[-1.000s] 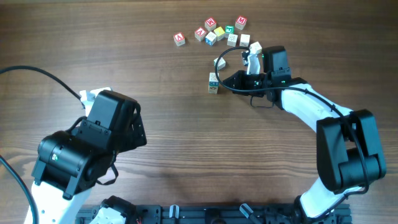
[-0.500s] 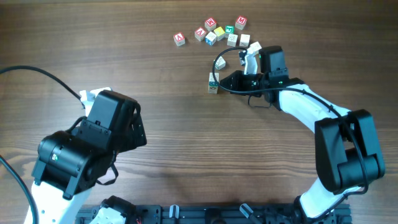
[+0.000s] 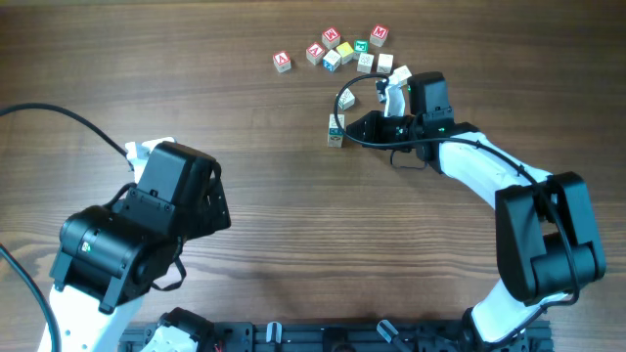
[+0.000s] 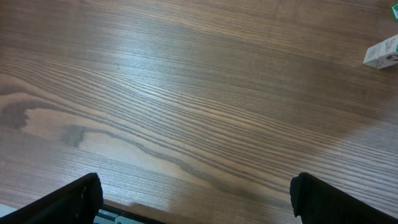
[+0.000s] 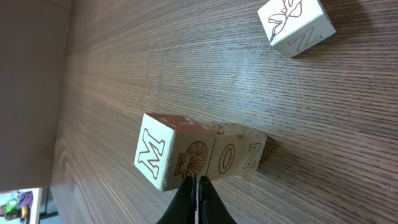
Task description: Form a tower
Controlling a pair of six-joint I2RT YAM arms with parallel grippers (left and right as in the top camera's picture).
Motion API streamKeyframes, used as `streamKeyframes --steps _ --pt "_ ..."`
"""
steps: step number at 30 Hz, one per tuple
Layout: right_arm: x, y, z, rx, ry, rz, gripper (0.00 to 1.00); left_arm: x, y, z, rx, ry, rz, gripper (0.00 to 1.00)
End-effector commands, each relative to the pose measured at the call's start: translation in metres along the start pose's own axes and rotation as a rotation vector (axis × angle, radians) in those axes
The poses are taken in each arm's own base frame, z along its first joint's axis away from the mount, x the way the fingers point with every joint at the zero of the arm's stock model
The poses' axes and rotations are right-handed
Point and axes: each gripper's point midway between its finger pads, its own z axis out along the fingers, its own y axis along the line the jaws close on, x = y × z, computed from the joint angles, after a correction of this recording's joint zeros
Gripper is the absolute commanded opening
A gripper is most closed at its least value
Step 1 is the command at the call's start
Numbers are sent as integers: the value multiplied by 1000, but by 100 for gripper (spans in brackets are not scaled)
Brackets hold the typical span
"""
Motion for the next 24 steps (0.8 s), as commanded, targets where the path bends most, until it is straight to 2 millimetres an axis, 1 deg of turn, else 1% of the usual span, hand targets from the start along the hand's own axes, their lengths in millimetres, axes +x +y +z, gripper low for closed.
streamKeyframes --steps 1,20,24 --pt "7 -8 6 14 14 0 4 -1 2 -1 -5 -9 0 100" --pt "5 -7 6 12 10 -9 4 -1 2 -1 -5 -9 0 100" --pt "7 -3 8 6 14 -30 4 -1 2 -1 -5 -9 0 100"
